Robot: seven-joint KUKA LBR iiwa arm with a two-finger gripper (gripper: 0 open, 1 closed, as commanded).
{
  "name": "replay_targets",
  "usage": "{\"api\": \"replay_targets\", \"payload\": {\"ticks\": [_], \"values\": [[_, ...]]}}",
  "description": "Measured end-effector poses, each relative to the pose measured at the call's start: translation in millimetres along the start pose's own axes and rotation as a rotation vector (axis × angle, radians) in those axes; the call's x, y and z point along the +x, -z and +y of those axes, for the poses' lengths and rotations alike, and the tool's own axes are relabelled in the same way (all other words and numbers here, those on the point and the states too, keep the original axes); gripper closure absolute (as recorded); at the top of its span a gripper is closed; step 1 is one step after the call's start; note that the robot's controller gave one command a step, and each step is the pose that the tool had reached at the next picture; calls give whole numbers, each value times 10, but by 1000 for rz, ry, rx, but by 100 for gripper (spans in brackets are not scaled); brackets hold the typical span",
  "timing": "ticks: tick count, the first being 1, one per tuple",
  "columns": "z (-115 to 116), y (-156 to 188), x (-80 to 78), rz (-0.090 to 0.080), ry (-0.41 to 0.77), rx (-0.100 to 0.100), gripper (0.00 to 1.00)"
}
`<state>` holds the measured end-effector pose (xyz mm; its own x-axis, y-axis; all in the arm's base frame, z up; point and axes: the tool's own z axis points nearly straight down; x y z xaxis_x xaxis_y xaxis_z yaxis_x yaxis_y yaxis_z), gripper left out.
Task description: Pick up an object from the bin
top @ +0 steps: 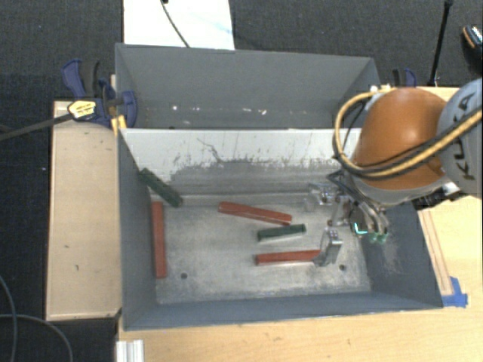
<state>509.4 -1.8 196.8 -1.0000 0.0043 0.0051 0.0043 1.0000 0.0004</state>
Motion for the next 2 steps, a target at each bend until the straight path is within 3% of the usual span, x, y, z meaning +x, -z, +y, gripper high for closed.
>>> {"api": "replay_targets", "payload": {"ticks": [1, 2], "values": [[128, -1293, 277, -7, 39, 0, 0], [67, -952, 319, -10, 19, 0, 0]]}}
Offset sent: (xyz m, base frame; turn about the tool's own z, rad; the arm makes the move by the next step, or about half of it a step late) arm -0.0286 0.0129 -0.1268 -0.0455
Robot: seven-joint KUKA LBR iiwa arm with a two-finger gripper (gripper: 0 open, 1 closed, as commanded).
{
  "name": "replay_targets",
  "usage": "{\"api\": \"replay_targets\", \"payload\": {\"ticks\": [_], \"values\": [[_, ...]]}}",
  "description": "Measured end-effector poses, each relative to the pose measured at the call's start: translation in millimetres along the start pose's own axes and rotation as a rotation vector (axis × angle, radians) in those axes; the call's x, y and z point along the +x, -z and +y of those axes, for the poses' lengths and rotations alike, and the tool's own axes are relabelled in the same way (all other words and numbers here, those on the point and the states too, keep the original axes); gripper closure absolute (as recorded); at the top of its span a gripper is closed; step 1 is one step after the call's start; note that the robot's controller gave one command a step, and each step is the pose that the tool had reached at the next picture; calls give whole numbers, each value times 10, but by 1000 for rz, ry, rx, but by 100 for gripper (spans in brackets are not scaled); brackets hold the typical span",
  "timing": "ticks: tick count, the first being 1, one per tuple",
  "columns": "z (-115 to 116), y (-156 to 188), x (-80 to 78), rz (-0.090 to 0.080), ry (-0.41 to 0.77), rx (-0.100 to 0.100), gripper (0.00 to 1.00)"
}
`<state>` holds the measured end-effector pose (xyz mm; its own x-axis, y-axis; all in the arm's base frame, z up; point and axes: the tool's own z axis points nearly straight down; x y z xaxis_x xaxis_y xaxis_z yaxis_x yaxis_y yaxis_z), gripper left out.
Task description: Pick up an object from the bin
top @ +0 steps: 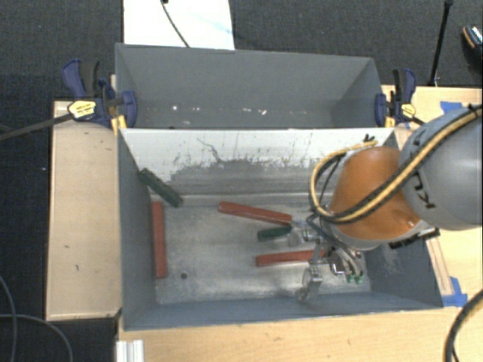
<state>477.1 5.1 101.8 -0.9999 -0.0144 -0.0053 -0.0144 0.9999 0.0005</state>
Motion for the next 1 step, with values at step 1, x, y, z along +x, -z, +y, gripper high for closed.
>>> {"api": "replay_targets", "payload": {"ticks": [1], "values": [[-61, 41, -25, -1, -134, 0, 0]]}}
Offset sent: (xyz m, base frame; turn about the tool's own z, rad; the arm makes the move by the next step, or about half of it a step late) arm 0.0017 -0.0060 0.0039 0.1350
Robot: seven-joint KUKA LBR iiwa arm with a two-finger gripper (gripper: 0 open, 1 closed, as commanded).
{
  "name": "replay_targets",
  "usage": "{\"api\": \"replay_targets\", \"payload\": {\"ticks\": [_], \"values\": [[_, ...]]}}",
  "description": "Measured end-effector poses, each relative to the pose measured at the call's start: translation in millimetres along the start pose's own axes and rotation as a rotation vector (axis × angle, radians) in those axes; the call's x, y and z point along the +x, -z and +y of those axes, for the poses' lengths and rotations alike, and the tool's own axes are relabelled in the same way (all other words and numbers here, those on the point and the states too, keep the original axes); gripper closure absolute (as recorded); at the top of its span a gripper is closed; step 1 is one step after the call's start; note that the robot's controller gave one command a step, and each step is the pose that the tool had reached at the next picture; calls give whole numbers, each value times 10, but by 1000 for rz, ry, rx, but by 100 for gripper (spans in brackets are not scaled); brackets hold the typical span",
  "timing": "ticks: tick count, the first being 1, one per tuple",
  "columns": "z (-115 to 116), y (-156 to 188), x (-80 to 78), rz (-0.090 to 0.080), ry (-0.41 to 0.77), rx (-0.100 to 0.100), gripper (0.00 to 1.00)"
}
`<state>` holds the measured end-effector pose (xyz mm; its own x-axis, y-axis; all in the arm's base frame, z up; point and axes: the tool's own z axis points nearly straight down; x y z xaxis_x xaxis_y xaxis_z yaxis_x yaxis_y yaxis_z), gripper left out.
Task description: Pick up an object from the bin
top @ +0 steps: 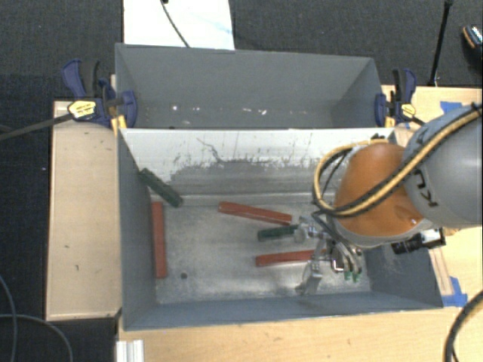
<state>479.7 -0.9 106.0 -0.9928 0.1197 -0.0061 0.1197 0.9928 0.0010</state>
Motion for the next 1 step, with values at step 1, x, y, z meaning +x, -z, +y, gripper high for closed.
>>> {"api": "replay_targets", "payload": {"ticks": [1], "values": [[-57, -361, 0, 3, -96, 0, 0]]}}
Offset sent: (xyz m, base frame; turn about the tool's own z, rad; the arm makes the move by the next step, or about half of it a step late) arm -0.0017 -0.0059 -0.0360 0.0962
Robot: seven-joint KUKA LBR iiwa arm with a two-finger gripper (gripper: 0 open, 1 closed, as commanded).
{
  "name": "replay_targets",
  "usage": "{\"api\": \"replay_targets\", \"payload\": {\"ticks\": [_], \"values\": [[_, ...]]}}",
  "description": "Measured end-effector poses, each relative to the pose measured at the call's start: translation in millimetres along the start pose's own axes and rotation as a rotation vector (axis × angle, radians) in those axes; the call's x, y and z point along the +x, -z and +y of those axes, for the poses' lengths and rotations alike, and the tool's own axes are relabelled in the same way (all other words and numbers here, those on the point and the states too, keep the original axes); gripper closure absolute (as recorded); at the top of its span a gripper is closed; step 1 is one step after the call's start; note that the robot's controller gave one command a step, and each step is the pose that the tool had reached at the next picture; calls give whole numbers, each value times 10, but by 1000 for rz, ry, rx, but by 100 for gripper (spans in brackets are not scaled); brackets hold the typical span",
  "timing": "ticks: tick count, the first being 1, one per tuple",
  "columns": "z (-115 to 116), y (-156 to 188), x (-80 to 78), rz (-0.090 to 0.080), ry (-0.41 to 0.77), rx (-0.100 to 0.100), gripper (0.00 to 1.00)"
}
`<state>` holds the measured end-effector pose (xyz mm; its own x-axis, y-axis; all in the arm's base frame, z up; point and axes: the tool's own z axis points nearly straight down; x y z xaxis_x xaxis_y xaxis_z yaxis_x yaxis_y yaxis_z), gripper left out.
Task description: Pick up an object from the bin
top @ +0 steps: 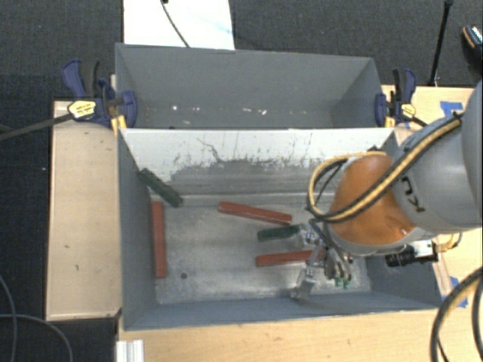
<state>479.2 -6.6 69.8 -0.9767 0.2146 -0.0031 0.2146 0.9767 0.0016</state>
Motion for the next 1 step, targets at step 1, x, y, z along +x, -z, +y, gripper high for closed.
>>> {"api": "replay_targets", "payload": {"ticks": [1], "values": [[5, 5, -11, -2, 2, 0, 0]]}}
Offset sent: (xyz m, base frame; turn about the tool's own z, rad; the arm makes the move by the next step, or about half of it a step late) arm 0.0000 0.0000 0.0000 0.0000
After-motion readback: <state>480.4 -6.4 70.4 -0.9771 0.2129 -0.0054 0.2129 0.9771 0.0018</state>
